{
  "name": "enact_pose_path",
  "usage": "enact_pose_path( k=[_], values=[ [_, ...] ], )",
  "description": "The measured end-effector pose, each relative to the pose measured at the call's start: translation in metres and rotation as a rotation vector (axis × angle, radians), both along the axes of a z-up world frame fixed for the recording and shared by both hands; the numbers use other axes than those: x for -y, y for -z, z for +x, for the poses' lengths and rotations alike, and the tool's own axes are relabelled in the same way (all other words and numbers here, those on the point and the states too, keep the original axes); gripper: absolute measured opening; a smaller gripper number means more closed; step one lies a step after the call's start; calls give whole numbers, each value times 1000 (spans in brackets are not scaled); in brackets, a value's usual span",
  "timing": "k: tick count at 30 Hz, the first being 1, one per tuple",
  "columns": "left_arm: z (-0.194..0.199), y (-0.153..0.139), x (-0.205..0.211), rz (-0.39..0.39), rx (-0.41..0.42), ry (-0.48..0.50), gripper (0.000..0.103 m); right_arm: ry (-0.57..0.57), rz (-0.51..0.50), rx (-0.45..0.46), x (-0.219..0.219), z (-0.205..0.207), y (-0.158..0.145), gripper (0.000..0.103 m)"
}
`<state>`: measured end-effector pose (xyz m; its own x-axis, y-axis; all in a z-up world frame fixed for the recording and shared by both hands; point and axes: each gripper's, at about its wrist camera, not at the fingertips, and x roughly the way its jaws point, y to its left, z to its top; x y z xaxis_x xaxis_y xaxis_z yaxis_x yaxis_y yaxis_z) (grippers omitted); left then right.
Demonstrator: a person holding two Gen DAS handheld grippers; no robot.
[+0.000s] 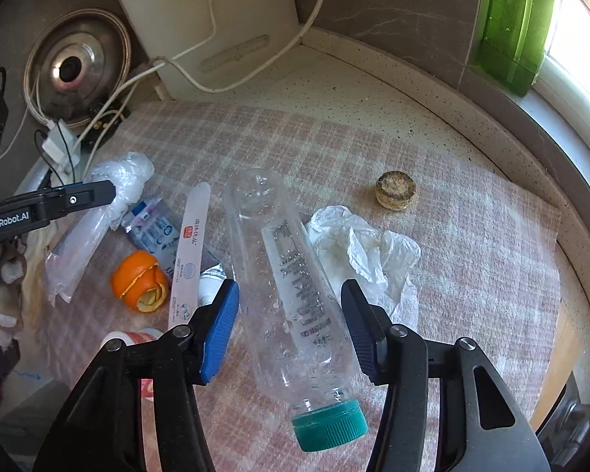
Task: Collect trash
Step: 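Grasp the clear plastic bag with the left gripper while the right gripper grasps the water bottle, then carry the plastic bag and water bottle down over the blue wastebasket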
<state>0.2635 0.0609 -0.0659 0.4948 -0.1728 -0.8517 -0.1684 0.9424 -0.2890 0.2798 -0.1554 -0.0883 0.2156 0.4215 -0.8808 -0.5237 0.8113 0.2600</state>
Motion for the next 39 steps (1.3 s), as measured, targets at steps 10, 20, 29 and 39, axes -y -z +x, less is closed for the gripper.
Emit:
enact_pose_path(
  k=[10, 20, 29, 39],
  values=[
    [-29, -7, -5, -30, 22, 17, 33, -59, -92, -32, -10, -21, 16, 51],
    [-74, -17, -10, -52, 47, 38, 33, 51, -21, -39, -1, -30, 3, 49],
    [-118, -24, 1, -65, 71, 95, 32, 145, 56, -22, 19, -73, -23, 48],
    [-174, -15, 20, -49, 52, 186, 33, 199, 119, -37, 40, -151, -39, 49]
  ],
)
